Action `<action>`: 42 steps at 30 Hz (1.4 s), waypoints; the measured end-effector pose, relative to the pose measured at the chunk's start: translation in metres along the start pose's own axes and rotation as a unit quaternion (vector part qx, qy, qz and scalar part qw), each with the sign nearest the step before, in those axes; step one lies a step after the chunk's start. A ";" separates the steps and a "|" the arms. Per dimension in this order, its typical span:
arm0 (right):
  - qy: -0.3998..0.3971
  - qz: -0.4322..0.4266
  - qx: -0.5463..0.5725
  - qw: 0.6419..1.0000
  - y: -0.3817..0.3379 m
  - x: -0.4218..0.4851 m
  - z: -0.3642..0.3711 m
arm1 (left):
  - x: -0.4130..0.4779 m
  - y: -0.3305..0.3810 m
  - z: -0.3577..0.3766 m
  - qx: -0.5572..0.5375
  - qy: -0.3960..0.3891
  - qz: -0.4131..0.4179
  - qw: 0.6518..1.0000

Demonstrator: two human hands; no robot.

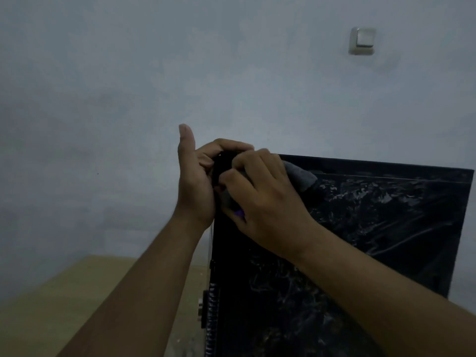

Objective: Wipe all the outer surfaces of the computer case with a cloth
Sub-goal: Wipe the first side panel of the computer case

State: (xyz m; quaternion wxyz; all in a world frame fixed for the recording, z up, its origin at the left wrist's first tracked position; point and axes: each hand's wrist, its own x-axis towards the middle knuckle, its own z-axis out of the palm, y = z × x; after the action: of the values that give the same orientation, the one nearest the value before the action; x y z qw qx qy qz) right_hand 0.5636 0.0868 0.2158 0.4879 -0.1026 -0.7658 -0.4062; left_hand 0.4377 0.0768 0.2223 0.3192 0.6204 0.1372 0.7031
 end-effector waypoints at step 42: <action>0.132 0.294 -0.077 0.943 -0.021 0.019 0.015 | 0.000 -0.003 0.009 0.000 0.020 0.025 0.999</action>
State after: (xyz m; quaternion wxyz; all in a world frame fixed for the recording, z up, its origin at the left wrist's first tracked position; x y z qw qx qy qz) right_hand 0.5320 0.0795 0.2177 0.6731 -0.3060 -0.5964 -0.3124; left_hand 0.4468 0.0775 0.2221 0.2990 0.6091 0.1280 0.7234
